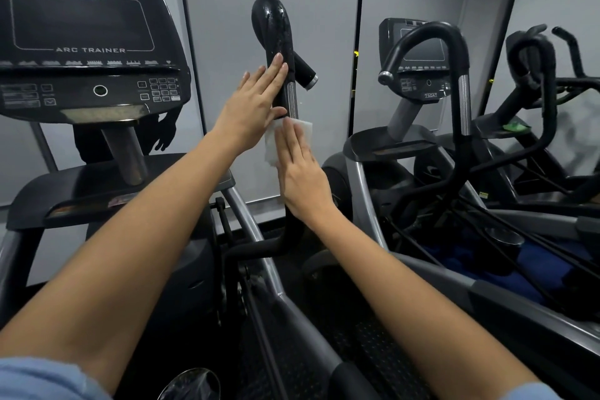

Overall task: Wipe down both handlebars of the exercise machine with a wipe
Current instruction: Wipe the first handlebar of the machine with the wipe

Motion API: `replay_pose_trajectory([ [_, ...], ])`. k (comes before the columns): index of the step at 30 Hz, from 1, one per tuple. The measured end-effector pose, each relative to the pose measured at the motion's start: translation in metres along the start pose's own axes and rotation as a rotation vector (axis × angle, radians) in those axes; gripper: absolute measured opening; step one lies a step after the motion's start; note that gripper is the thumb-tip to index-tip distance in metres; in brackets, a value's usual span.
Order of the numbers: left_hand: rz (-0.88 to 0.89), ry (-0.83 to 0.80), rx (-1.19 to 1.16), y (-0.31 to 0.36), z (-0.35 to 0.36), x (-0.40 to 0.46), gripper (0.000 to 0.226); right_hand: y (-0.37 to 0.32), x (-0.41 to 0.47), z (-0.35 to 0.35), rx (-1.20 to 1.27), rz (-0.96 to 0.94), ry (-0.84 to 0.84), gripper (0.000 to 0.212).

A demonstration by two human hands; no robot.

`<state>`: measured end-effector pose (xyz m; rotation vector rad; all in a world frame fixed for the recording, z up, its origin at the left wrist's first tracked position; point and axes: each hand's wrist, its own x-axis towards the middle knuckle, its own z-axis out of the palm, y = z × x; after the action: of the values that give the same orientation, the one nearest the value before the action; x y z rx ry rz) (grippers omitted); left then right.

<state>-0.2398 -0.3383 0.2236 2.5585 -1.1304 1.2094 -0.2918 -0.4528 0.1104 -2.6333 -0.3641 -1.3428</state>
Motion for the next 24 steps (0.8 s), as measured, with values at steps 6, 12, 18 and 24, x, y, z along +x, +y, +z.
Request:
replay_pose_trajectory([
  [6, 0.006, 0.014, 0.022, 0.000, 0.000, 0.000, 0.060, 0.004, -0.032, 0.004, 0.059, -0.027, -0.049, 0.069],
  [12, 0.011, 0.034, -0.062, -0.005, 0.004, -0.007, 0.058, 0.001, -0.011, -0.012, 0.159, 0.006, -0.072, 0.067],
  [18, -0.217, 0.037, -0.425, 0.033, 0.060, -0.103, 0.065, 0.009, -0.029, -0.016, 0.211, 0.013, -0.140, 0.061],
  [24, -0.185, 0.030, -0.249, 0.081, 0.105, -0.147, 0.069, 0.006, 0.029, -0.033, 0.147, 0.024, -0.133, 0.058],
])
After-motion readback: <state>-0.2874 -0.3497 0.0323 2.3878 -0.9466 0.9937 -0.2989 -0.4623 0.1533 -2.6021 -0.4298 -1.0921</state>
